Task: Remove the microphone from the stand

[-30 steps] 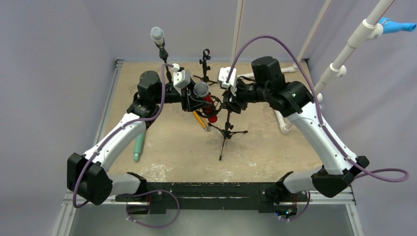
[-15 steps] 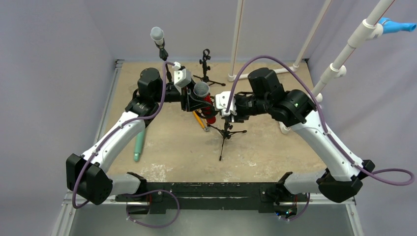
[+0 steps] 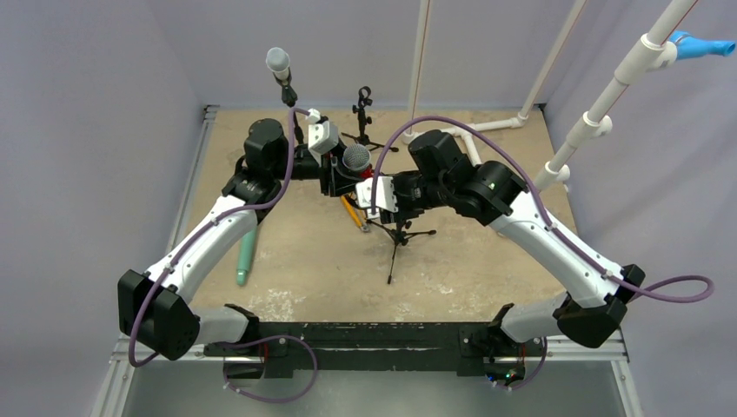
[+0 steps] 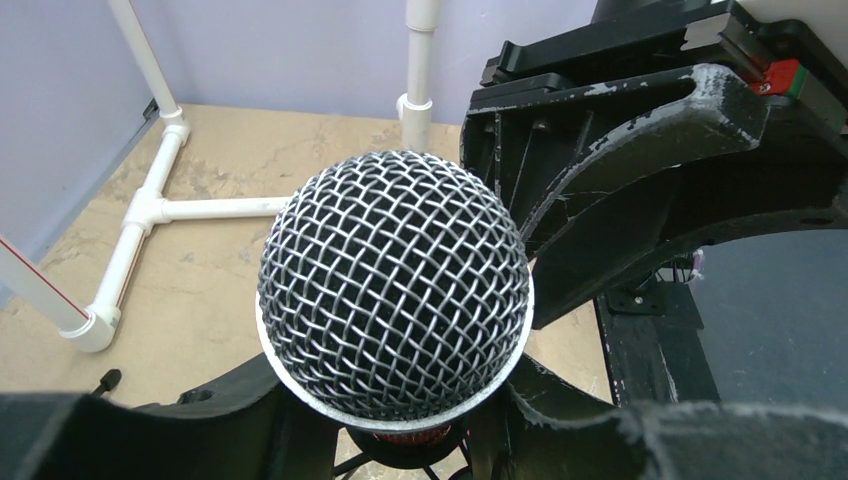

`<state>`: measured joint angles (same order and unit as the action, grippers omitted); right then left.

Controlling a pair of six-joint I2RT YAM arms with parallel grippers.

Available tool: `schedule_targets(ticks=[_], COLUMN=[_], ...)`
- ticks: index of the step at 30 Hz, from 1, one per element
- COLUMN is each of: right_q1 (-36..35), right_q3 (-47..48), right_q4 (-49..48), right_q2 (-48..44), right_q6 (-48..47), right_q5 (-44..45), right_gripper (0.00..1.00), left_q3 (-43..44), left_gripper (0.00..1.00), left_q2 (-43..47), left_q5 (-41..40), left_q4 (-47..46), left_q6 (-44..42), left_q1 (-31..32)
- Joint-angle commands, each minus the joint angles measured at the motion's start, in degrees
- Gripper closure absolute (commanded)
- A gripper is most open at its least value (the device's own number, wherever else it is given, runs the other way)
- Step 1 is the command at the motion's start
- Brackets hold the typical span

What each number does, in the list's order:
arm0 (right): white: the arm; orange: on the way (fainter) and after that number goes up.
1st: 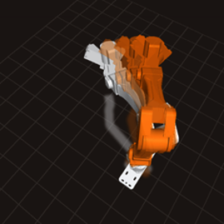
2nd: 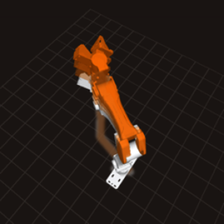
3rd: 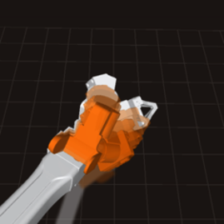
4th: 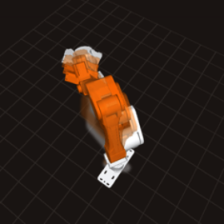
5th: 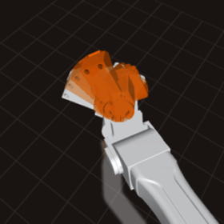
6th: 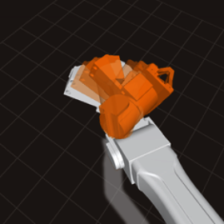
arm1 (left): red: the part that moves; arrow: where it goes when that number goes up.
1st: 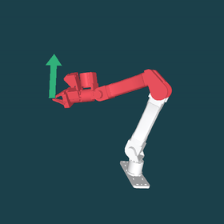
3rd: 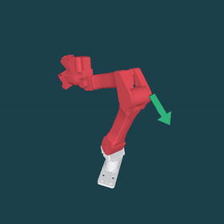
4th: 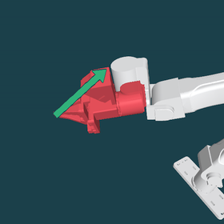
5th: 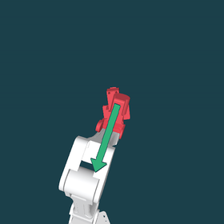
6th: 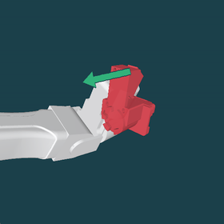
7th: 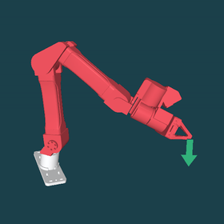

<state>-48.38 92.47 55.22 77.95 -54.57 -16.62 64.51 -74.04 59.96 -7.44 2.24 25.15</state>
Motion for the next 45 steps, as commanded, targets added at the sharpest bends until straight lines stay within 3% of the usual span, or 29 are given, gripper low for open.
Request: schedule_targets(ticks=[1,17,31,45], right_q1=[-0.48,-2.4,-3.47,-3.57], right_q3=[0.31,-3.74,-8.14,-10.38], right_q4=[-2.96,-4.64,-4.49,-3.89], right_q2=[-0.52,0.86,0.5,0.11], right_q6=[-1.69,-4.96,-9.64,-9.97], right_q5=[4.0,7.69,13.22,13.63], right_gripper=[0.63,0.67,1.0,1.0], left_q3=[2.24,2.22,-1.78,-1.3], left_gripper=[1.0,1.0,1.0,1.0], left_q2=[-0.01,0.1,1.55,2.33], left_q5=[2.0,3.5,4.1,5.28], left_q4=[-0.07,-0.13,-9.63,-21.13], left_q6=[-1.2,-0.78,7.96,17.84], left_q1=[-0.13,-0.14,-0.45,-2.46])
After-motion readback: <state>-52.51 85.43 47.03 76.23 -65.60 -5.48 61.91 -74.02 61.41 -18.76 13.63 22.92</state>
